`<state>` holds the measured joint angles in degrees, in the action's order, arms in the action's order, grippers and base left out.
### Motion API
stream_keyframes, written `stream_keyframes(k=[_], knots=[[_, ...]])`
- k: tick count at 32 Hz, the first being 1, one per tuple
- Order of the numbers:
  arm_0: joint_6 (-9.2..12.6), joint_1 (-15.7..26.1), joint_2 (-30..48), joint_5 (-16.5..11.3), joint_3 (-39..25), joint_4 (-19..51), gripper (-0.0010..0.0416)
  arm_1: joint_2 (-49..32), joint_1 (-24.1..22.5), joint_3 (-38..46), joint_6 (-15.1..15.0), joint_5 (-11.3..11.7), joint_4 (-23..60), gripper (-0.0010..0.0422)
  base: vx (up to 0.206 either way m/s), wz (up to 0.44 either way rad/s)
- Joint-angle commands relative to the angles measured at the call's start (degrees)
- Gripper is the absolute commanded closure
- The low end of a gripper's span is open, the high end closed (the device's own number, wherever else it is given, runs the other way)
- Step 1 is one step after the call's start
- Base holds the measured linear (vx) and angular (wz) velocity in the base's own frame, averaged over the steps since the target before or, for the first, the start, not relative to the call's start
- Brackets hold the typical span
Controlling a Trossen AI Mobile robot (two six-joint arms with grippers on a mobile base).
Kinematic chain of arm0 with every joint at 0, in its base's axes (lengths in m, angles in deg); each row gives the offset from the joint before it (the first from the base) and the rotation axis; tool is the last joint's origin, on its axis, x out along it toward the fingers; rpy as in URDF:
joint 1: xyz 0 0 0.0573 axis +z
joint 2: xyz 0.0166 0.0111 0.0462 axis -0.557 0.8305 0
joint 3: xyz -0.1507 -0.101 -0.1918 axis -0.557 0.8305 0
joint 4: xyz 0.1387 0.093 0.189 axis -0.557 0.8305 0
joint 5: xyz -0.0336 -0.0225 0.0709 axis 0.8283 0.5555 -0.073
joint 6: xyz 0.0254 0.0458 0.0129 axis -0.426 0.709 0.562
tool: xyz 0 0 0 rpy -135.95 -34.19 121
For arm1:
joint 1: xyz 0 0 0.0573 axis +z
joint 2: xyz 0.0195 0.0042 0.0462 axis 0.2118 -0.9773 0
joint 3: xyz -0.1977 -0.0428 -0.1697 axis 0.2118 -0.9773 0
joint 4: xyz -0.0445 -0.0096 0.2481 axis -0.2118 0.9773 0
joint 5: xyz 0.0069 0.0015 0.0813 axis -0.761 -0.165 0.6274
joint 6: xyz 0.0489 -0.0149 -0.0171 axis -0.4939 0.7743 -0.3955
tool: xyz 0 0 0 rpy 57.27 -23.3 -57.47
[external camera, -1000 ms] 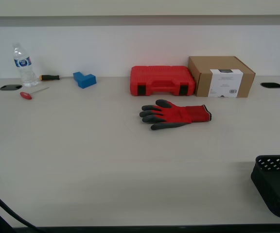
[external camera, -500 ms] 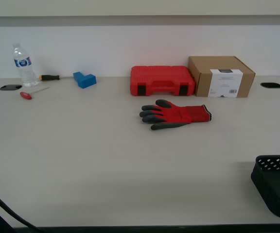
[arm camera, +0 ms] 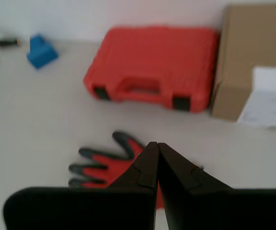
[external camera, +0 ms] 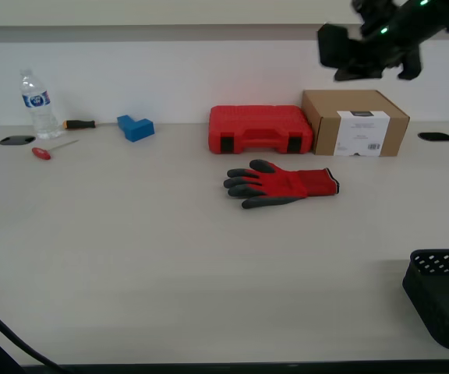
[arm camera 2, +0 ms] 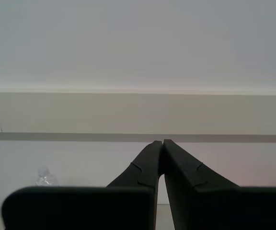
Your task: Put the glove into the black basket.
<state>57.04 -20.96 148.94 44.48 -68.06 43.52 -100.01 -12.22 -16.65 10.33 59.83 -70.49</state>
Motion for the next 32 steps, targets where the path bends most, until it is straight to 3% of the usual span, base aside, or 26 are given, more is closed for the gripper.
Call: stream_keyframes(k=[1, 7, 10, 14, 18, 20, 22, 25, 32], knots=[[-0.04, 4.94, 8.79, -0.07, -5.9, 2.14, 0.0405, 0.0, 0.0, 0.02, 0.0, 0.09, -0.22, 0.0412, 0.0, 0.0], [-0.04, 11.61, 22.29, -0.04, -16.2, 7.85, 0.0405, 0.0, 0.0, 0.02, -0.02, 0.09, -0.24, 0.0412, 0.0, 0.0], [0.04, 12.2, 26.88, -0.13, -20.46, 10.14, 0.0405, 0.0, 0.0, 0.07, -0.02, 0.09, -0.24, 0.0412, 0.0, 0.0], [-0.07, 12.24, 34.42, 0.17, -30.29, 22.45, 0.0405, 0.0, 0.0, 0.02, 0.0, 0.24, -0.22, 0.0412, 0.0, 0.0], [-1.42, 11.93, 39.1, 5.2, -39.17, 33.33, 0.0405, 0.0, 0.0, 0.02, -0.02, 0.24, -0.26, 0.0412, 0.0, 0.0], [-3.3, 11.91, 40.7, 8.61, -42.45, 37.16, 0.0405, 0.0, 0.0, 0.02, 0.0, 0.24, -0.22, 0.0412, 0.0, 0.0], [-4.61, 11.72, 41.68, 11.78, -44.26, 39.58, 0.0405, 0.0, 0.0, 0.0, 0.0, 0.24, -0.22, 0.0412, 0.0, 0.0], [-4.96, 10.6, 41.81, 13.18, -44.28, 40.46, 0.0405, 0.0, 0.0, 0.02, -0.02, 0.26, -0.24, 0.0412, 0.0, 0.0], [-5.27, 5.66, 41.81, 13.2, -41.29, 39.45, 0.0393, 0.0, 0.0, 0.02, -0.02, 0.24, -0.24, 0.0412, 0.0, 0.0]])
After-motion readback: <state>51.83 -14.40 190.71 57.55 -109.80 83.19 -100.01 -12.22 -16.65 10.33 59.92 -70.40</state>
